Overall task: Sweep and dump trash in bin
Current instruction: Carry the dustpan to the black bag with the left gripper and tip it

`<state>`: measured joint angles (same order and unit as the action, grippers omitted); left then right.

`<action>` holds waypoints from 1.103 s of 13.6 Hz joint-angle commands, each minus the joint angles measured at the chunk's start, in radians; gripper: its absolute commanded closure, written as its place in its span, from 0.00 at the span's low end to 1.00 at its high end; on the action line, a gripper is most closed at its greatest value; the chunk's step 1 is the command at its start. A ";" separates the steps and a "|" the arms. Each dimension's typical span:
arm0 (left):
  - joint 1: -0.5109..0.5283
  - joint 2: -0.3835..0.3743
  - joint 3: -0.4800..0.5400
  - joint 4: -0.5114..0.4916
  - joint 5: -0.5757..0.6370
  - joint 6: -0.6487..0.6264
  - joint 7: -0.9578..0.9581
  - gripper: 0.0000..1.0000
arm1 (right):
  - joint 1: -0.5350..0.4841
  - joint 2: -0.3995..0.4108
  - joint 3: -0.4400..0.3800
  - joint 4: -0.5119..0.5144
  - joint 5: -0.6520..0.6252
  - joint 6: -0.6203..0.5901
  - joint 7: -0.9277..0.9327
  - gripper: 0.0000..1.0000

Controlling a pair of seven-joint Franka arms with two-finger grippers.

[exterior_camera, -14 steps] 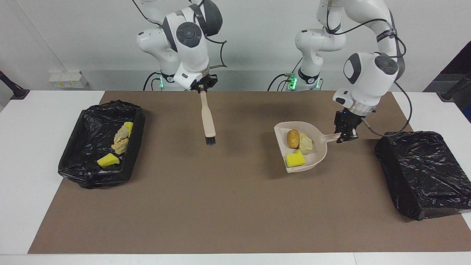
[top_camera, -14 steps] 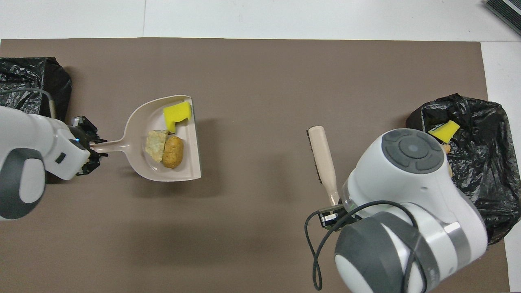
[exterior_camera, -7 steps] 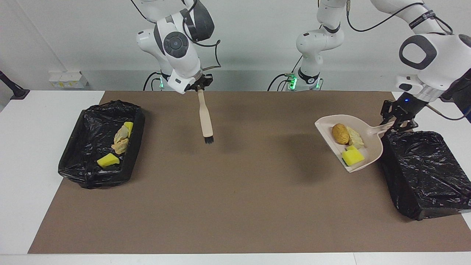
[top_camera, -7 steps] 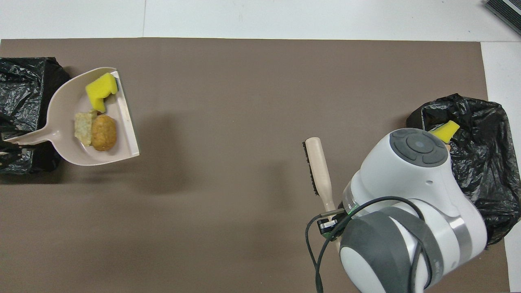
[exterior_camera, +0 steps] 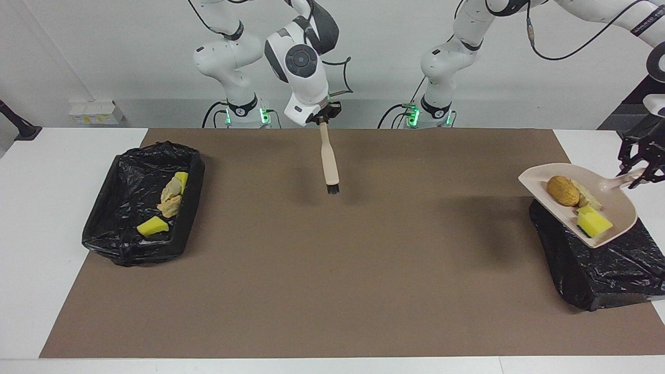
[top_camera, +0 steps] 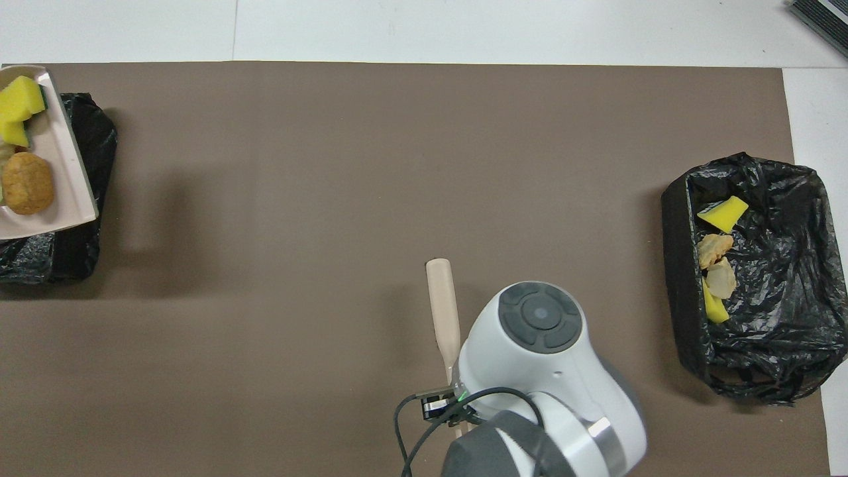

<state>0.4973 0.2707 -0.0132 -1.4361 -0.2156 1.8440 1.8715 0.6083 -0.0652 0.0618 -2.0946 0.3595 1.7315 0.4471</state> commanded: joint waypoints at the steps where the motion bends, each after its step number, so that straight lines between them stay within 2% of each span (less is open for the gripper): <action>1: 0.061 0.166 -0.017 0.248 0.036 -0.046 0.116 1.00 | 0.056 0.063 0.000 0.001 0.059 0.081 0.083 1.00; 2: 0.070 0.200 -0.014 0.273 0.060 -0.028 0.159 1.00 | 0.079 0.091 0.001 0.004 0.073 0.098 0.116 1.00; 5: 0.066 0.266 -0.019 0.353 0.237 0.007 0.254 1.00 | 0.157 0.168 0.001 0.002 0.076 0.206 0.261 1.00; 8: 0.055 0.272 -0.022 0.364 0.376 0.073 0.313 1.00 | 0.208 0.154 0.003 -0.022 0.075 0.220 0.245 1.00; 11: -0.015 0.272 -0.014 0.361 0.554 0.129 0.308 1.00 | 0.223 0.142 0.000 -0.045 0.065 0.217 0.183 1.00; 15: -0.028 0.277 -0.010 0.361 0.642 0.167 0.298 1.00 | 0.196 0.145 -0.002 -0.061 0.062 0.220 0.179 1.00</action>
<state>0.4690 0.5241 -0.0373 -1.1147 0.3804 1.9899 2.1650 0.8308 0.1048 0.0602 -2.1215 0.4130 1.9388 0.6613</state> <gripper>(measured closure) 0.670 0.736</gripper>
